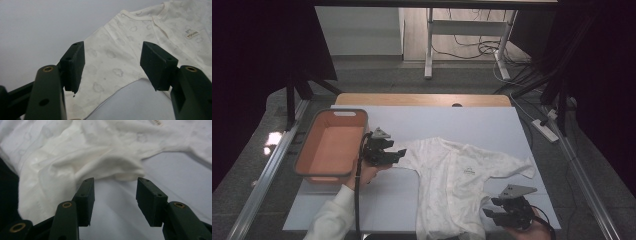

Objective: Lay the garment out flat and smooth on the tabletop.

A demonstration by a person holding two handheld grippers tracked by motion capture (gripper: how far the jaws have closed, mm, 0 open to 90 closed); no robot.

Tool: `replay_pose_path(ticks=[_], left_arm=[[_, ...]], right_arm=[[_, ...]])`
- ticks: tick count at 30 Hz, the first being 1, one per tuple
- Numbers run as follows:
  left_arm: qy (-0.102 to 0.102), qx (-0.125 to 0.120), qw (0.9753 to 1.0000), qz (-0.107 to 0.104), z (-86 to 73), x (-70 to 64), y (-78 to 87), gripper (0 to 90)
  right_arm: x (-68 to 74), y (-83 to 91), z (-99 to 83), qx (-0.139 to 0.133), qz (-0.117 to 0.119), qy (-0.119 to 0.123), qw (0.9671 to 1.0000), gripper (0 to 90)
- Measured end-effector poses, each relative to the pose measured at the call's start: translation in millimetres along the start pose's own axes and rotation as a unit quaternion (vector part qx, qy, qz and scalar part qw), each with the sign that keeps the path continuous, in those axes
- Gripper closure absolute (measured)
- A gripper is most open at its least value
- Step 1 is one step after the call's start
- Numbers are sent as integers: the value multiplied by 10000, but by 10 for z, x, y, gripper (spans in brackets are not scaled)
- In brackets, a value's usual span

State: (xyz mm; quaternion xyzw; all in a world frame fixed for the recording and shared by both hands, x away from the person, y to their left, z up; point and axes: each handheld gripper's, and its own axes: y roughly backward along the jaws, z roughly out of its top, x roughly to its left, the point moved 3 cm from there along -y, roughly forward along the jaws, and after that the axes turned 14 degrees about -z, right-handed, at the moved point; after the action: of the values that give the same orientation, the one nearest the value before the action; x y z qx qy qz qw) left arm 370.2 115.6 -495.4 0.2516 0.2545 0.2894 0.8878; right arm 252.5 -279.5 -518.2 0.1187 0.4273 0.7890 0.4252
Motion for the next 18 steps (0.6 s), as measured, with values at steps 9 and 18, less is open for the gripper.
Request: replay_pose_path(ticks=[9,18], left_arm=[[-19,28,10000,-25,7,-12,-30,371],[-9,40,10000,-29,5,-12,-39,371]], right_arm=[[307,-110,1,248,396,194,9987,506],[490,-127,57,182,434,479,9977,565]])
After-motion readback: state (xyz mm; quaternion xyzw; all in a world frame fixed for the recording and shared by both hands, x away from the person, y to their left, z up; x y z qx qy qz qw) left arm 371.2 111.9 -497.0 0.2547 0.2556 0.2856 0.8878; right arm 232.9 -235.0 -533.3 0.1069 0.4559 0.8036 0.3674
